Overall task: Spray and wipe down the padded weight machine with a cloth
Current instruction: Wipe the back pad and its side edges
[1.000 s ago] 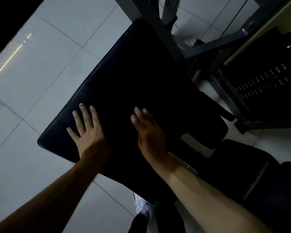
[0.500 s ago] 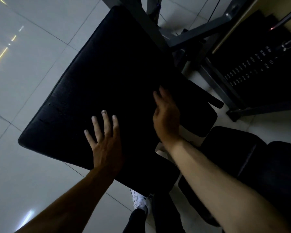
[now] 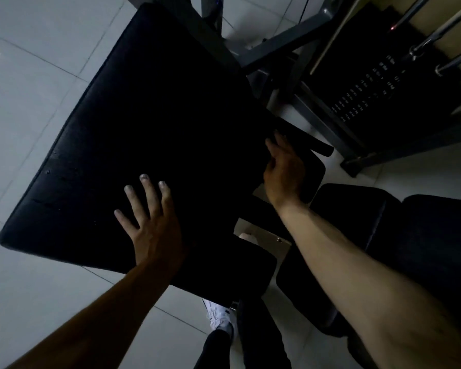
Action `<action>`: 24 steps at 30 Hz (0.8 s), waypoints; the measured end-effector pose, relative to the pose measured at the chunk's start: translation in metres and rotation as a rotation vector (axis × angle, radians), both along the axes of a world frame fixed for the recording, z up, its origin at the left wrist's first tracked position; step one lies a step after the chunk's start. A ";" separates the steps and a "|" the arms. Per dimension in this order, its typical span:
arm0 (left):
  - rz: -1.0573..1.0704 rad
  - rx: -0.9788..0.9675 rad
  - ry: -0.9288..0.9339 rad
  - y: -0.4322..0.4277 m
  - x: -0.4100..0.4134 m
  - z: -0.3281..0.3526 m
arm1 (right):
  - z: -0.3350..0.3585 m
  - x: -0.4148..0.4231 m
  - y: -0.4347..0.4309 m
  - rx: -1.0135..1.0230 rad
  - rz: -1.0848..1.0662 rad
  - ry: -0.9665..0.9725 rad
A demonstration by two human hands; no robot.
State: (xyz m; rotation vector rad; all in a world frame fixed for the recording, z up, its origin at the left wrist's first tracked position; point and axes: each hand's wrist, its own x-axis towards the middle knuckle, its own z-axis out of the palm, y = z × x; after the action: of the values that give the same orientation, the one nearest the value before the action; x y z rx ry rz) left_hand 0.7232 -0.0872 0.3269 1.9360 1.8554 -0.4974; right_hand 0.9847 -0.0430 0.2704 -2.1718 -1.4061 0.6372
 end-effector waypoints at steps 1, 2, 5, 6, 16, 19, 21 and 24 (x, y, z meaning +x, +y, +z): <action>-0.001 -0.002 -0.004 0.000 0.000 0.000 | 0.001 -0.016 -0.008 0.000 -0.011 0.034; 0.002 -0.001 -0.006 -0.001 0.000 0.000 | 0.003 -0.036 -0.022 0.007 -0.004 0.078; 0.006 0.025 0.008 -0.002 0.001 -0.004 | 0.008 -0.099 -0.090 0.074 0.112 0.149; 0.007 0.039 0.011 -0.002 0.001 -0.005 | 0.007 -0.113 -0.113 0.075 0.194 0.132; 0.001 0.046 -0.007 -0.002 0.002 -0.007 | -0.001 -0.053 -0.045 0.026 -0.010 0.136; 0.009 0.051 -0.021 -0.002 0.001 -0.007 | 0.007 -0.059 -0.021 0.011 -0.075 0.045; 0.023 0.053 -0.013 -0.002 0.003 -0.007 | 0.016 -0.088 -0.044 0.072 0.040 -0.036; 0.026 0.077 -0.021 0.000 0.004 -0.008 | 0.018 -0.128 -0.109 0.063 0.399 0.004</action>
State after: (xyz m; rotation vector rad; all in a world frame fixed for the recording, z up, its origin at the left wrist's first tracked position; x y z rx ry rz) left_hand 0.7268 -0.0875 0.3193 1.9561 1.9099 -0.4013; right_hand 0.8565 -0.1520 0.2880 -1.8509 -1.8510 0.7225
